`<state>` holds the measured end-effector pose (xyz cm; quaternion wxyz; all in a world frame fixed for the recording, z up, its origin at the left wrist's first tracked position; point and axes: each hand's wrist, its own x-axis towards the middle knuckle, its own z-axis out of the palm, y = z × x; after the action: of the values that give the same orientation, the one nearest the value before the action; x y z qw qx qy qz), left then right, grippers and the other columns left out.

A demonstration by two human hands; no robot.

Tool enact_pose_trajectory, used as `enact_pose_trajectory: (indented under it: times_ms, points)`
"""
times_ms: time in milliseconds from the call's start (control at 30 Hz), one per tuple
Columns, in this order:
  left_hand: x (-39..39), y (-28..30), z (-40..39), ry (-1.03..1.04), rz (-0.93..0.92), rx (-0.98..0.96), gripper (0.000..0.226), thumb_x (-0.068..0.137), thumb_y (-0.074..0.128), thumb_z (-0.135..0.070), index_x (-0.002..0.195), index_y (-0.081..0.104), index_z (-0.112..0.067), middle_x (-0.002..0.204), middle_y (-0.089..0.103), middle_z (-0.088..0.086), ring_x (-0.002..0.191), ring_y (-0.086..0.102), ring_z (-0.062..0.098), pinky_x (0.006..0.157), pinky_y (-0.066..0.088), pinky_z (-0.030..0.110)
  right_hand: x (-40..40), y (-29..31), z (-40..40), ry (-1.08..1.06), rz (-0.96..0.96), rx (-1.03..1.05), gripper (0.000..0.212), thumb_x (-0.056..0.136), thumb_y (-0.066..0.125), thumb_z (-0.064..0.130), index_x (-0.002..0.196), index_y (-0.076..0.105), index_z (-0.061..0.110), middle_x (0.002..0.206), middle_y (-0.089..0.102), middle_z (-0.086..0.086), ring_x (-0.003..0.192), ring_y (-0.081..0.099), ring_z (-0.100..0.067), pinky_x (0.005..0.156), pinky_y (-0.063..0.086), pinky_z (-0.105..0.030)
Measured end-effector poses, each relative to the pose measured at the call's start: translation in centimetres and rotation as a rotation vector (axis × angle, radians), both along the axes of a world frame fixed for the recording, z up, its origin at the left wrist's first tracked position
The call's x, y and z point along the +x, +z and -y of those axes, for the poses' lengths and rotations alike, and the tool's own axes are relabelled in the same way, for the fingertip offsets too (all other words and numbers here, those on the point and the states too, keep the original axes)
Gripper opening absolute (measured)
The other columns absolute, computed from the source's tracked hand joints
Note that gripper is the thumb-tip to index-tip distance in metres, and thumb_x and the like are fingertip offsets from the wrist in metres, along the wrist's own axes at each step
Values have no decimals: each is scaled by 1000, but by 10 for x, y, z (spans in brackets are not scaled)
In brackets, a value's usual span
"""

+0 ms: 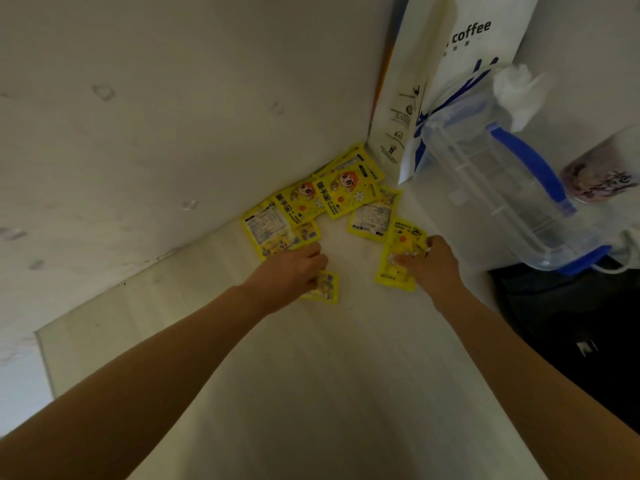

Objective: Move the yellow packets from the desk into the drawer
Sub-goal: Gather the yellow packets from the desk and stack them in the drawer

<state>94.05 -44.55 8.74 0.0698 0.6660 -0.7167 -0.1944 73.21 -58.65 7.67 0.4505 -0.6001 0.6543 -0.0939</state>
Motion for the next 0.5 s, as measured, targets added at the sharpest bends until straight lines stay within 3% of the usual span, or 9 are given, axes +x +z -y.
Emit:
enact_pose_trajectory:
  times_ms: [100,167,267,367,500]
  points:
    - [16,6,9,141,-81,1,24,82,70,-21,96,57,-6,102,54,10,87,60,32,73,50,42,13,4,5,-45,119,34,60,61,85,32,108,58,6,100,66,-11,91,66,-26,79,57,-43]
    - [27,11,22,238,-102,-11,27,83,70,-22,99,59,-3,101,58,13,91,59,32,78,46,39,24,6,12,-81,208,96,58,57,86,33,102,62,6,93,68,-11,84,67,-24,75,58,-41]
    - [41,14,43,330,-102,13,34,83,70,-19,109,62,0,106,63,17,98,59,33,84,45,38,43,7,21,-162,362,188,23,69,83,19,79,64,12,76,66,-8,72,64,-19,74,56,-39]
    - [49,12,63,350,-122,18,34,82,71,-15,112,62,-2,107,63,17,99,60,32,80,41,31,61,4,32,-238,427,246,18,72,80,13,74,63,13,72,64,-6,68,62,-17,79,54,-42]
    - [53,6,85,376,-56,64,44,85,67,-17,125,55,-2,118,60,20,112,54,34,92,43,39,79,0,45,-319,513,394,16,76,76,5,77,61,9,73,62,-9,67,61,-19,80,54,-42]
